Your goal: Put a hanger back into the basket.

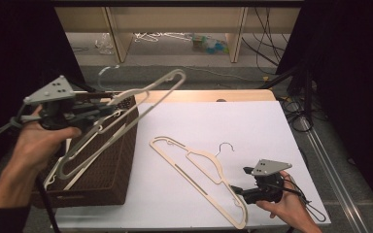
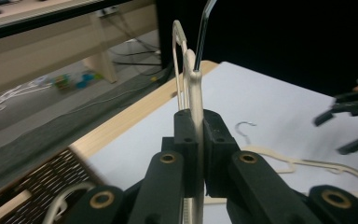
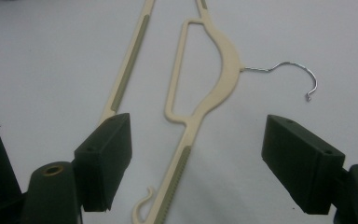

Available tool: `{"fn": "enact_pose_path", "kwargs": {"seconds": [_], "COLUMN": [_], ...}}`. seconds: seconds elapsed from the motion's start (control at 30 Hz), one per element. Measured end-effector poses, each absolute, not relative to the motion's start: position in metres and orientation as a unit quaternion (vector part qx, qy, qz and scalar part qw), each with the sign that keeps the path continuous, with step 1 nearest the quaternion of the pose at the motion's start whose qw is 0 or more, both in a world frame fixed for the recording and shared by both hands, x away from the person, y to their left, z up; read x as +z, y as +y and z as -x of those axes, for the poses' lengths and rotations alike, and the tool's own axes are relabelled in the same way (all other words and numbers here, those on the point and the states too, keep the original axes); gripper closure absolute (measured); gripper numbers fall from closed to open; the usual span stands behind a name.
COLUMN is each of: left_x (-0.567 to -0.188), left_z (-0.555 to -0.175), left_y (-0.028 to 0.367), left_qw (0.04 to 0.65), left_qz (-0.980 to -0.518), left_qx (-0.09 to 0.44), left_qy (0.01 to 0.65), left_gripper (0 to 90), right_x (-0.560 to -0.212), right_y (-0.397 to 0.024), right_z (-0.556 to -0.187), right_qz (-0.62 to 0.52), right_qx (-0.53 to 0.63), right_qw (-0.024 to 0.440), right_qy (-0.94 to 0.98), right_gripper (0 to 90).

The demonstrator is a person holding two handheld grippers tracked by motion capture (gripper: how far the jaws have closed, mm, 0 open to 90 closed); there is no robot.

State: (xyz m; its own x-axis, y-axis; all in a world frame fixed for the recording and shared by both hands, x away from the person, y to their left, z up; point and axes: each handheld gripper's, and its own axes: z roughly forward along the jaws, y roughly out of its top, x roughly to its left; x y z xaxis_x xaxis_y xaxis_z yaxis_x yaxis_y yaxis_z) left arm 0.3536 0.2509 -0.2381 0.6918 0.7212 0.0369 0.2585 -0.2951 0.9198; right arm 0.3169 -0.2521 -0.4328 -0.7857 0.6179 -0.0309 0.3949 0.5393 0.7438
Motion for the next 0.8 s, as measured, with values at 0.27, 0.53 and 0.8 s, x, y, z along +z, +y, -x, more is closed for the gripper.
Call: {"fn": "enact_pose_path", "kwargs": {"seconds": [0.27, 0.53, 0.8], "left_x": [-0.268, -0.298, -0.325], "left_z": [-0.367, -0.379, -0.385], "left_y": [0.313, 0.347, 0.36], "left_qw": [0.479, 0.456, 0.454], "left_qz": [-0.757, -0.762, -0.762], "left_qx": [0.272, 0.295, 0.284], "left_qy": [0.351, 0.353, 0.364], "left_gripper": [85.4, 85.4, 85.4], "right_x": [-0.433, -0.434, -0.433], "right_y": [-0.252, -0.252, -0.253], "right_z": [-0.318, -0.318, -0.318], "right_qz": [-0.297, -0.296, -0.297], "right_qx": [0.378, 0.378, 0.377], "right_qw": [0.146, 0.146, 0.146], "right_qy": [0.865, 0.865, 0.865], "right_gripper": [25.3, 25.5, 25.7]}}
